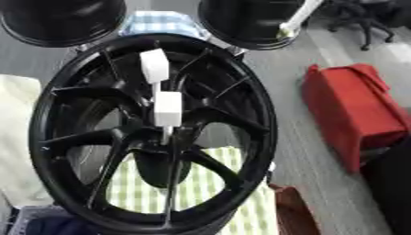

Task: Pull the pin out of the wheel hub.

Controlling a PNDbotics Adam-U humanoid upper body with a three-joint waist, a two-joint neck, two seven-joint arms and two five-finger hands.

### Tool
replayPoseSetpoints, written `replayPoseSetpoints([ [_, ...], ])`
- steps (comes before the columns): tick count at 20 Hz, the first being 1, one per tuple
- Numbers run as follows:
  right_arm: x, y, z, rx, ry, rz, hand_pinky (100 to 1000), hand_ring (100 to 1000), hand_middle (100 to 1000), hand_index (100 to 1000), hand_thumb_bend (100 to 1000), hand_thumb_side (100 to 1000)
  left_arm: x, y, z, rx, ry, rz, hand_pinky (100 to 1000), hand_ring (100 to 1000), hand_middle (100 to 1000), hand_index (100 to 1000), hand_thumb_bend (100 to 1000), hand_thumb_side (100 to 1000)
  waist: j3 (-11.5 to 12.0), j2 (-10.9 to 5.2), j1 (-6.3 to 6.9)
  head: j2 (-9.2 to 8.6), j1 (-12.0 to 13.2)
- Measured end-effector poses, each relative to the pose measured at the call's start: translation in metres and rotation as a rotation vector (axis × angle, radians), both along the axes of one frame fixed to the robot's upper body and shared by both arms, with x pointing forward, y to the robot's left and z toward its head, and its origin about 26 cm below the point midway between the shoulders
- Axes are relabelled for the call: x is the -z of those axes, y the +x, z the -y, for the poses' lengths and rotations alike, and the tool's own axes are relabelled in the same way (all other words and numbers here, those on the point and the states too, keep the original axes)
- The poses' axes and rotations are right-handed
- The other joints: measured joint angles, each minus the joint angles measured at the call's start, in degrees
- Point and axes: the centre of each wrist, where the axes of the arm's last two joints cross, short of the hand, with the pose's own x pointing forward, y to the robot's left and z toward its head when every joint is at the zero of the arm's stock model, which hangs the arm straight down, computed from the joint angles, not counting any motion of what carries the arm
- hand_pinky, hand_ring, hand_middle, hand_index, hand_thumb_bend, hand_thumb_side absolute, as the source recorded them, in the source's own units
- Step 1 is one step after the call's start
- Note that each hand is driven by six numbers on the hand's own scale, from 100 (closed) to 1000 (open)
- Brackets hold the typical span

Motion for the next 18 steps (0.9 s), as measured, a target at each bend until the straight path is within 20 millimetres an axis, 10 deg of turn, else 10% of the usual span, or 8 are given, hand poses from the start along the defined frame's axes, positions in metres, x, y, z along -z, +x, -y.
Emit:
replayPoseSetpoints([
  [6,0.074,-0.086,0.120,0.587,0.117,0.020,686,622,465,626,421,100,-0.002,-0.002,-0.007,-0.042,-0.009,0.014,725,635,534,754,298,631,-1.42,0.62,1.33,-0.57,2.23],
  [8,0.106,-0.108,0.139,0.764,0.095,0.031,759,781,716,787,629,325,-0.002,-0.003,-0.008,-0.052,-0.015,0.018,725,635,534,754,297,630,-1.48,0.76,1.74,-0.60,2.73],
  [12,0.178,-0.146,0.160,1.057,0.054,0.006,765,839,816,851,471,608,-0.002,-0.003,-0.009,-0.063,-0.020,0.023,725,635,534,754,297,630,-1.56,0.91,2.34,-0.81,3.33],
  [18,0.206,-0.153,0.150,1.198,0.234,0.146,690,747,687,760,528,305,-0.002,-0.003,-0.009,-0.068,-0.026,0.027,725,635,534,754,296,629,-1.79,0.96,2.73,-0.99,3.43],
])
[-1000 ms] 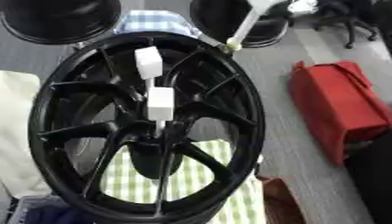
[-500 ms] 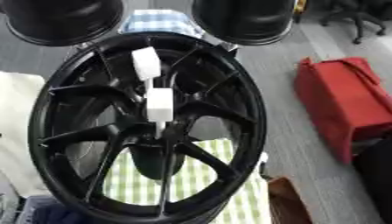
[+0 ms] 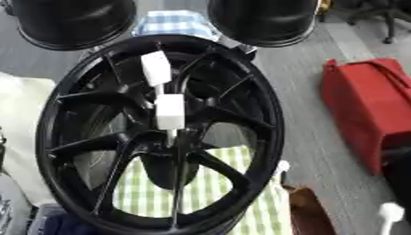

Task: Pull the pin out of the wheel hub.

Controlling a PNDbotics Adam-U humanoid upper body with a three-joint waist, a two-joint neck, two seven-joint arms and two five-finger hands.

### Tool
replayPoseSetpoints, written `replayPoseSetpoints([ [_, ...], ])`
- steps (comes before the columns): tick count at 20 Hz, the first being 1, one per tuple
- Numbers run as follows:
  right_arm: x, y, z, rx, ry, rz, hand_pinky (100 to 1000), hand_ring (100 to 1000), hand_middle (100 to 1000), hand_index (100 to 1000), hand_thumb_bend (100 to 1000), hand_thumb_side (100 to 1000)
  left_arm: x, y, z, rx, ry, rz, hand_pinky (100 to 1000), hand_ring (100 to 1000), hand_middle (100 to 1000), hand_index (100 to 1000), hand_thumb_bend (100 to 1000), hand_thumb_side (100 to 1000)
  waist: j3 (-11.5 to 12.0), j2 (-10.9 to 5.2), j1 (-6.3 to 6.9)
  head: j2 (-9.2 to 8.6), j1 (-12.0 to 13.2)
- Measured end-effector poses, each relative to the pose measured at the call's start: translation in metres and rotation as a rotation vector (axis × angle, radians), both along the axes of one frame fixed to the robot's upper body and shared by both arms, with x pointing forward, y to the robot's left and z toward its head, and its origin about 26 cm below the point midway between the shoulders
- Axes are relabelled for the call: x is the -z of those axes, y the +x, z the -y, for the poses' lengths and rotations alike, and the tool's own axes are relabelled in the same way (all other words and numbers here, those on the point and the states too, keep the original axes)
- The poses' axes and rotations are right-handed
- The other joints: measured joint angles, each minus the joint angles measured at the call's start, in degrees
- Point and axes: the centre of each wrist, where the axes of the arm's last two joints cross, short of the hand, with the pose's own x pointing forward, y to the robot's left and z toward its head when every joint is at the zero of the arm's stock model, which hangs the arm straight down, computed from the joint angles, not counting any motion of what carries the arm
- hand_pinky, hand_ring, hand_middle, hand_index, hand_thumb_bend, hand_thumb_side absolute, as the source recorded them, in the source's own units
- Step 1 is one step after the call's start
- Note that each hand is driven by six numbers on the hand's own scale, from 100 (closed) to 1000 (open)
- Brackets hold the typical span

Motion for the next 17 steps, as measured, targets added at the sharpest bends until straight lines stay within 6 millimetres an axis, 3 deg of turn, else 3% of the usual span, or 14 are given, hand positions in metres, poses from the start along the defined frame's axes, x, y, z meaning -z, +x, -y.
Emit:
replayPoseSetpoints([
  [2,-0.014,0.012,-0.015,-0.029,0.028,0.124,688,740,675,754,560,236,0.000,0.000,0.000,0.000,-0.001,0.001,725,635,533,754,296,629,0.20,0.00,0.10,0.00,-0.25],
  [3,-0.023,0.018,-0.023,-0.050,0.035,0.174,684,734,666,749,659,214,0.000,0.000,0.000,0.000,-0.001,0.001,725,635,533,754,296,626,0.37,0.00,0.16,0.01,-0.38],
  [4,-0.031,0.024,-0.032,-0.071,0.040,0.212,683,730,659,746,564,206,0.000,0.000,0.000,0.000,-0.001,0.001,725,635,533,754,296,630,0.44,0.00,0.19,0.01,-0.47],
  [9,-0.058,0.045,-0.074,-0.166,0.030,0.276,660,685,595,715,507,190,0.000,0.000,0.001,0.003,-0.001,0.001,725,634,533,753,295,628,0.82,0.00,0.25,0.12,-0.87],
  [13,-0.052,0.061,-0.106,-0.246,0.071,0.255,638,661,568,699,455,222,-0.001,0.001,0.001,0.009,0.000,0.002,725,633,532,753,294,628,1.31,0.01,0.62,0.50,-1.13],
  [17,-0.027,0.080,-0.137,-0.320,0.190,0.219,633,645,548,686,397,261,-0.002,0.003,0.006,0.023,-0.005,0.007,725,632,531,753,292,627,1.98,0.12,1.27,0.50,-1.44],
])
